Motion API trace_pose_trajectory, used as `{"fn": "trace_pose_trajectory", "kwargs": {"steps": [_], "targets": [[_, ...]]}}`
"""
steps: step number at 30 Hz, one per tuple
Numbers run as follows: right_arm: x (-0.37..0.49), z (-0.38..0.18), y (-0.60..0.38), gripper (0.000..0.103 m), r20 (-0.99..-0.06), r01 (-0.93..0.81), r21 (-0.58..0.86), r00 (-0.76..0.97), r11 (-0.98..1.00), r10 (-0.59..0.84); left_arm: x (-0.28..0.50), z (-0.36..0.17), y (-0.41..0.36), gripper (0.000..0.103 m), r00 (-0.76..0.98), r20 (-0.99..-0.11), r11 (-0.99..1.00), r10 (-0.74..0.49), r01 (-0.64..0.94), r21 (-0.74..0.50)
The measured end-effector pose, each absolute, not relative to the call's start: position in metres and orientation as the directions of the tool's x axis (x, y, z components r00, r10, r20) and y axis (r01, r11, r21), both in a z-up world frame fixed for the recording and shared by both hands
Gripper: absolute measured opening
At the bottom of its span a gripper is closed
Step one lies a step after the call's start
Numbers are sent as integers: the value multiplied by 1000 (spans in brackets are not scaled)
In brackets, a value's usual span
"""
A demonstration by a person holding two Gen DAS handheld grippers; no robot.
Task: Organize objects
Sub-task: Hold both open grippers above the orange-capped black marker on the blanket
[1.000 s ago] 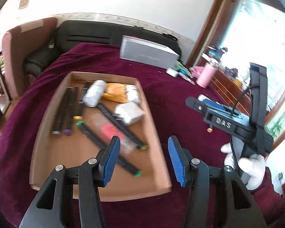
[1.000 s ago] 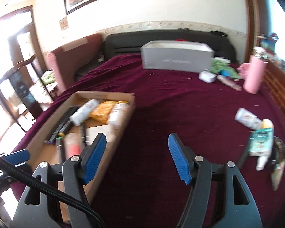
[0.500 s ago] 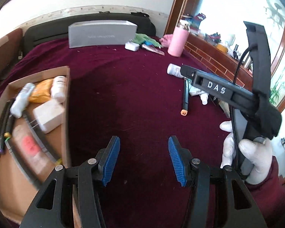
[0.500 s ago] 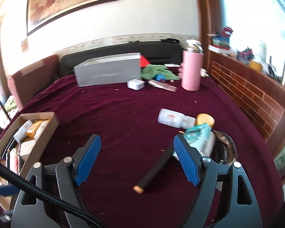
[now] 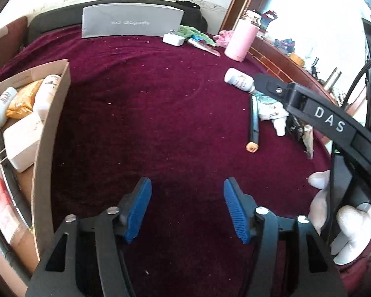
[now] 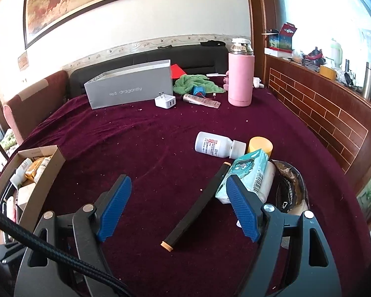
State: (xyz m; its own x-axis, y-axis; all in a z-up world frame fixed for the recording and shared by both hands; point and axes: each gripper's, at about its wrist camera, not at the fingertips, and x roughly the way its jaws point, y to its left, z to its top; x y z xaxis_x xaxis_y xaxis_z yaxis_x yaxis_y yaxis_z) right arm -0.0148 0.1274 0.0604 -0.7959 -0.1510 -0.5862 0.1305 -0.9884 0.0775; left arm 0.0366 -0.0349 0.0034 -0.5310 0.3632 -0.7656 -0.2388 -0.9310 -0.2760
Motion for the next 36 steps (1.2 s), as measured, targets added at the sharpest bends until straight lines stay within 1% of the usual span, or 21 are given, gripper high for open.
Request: {"fn": "trace_pose_trajectory", "kwargs": {"steps": [1, 2, 3, 4, 6, 8, 14, 23, 30, 36], "targets": [[-15, 60, 127, 79, -587, 132, 74, -795, -988, -151, 37, 3, -33, 68, -524, -765, -926, 375, -255, -279], [-15, 59, 126, 79, -588, 133, 72, -795, -988, -150, 37, 3, -30, 74, -517, -766, -922, 382, -270, -278], [-16, 59, 125, 79, -591, 134, 70, -793, -988, -149, 38, 3, -28, 77, -513, -768, -921, 382, -279, -272], [-16, 58, 125, 79, -593, 136, 68, -791, -988, -150, 38, 3, -26, 79, -511, -770, -921, 381, -284, -267], [-17, 57, 124, 79, -599, 138, 65, -786, -988, -149, 38, 3, -25, 86, -504, -771, -916, 389, -297, -268], [-17, 56, 123, 79, -604, 140, 63, -783, -988, -149, 38, 3, -26, 89, -497, -768, -910, 404, -306, -280], [-16, 55, 121, 79, -610, 143, 60, -778, -988, -150, 37, 4, -27, 92, -492, -762, -902, 422, -310, -300], [-18, 53, 118, 79, -622, 149, 57, -769, -987, -152, 37, 4, -23, 96, -487, -769, -904, 415, -319, -286], [-18, 50, 117, 79, -633, 164, 79, -754, -983, -176, 36, 3, -12, 100, -485, -792, -917, 369, -330, -225], [-17, 48, 115, 79, -636, 171, 100, -746, -980, -195, 37, 2, -9, 100, -486, -800, -921, 352, -332, -203]]}}
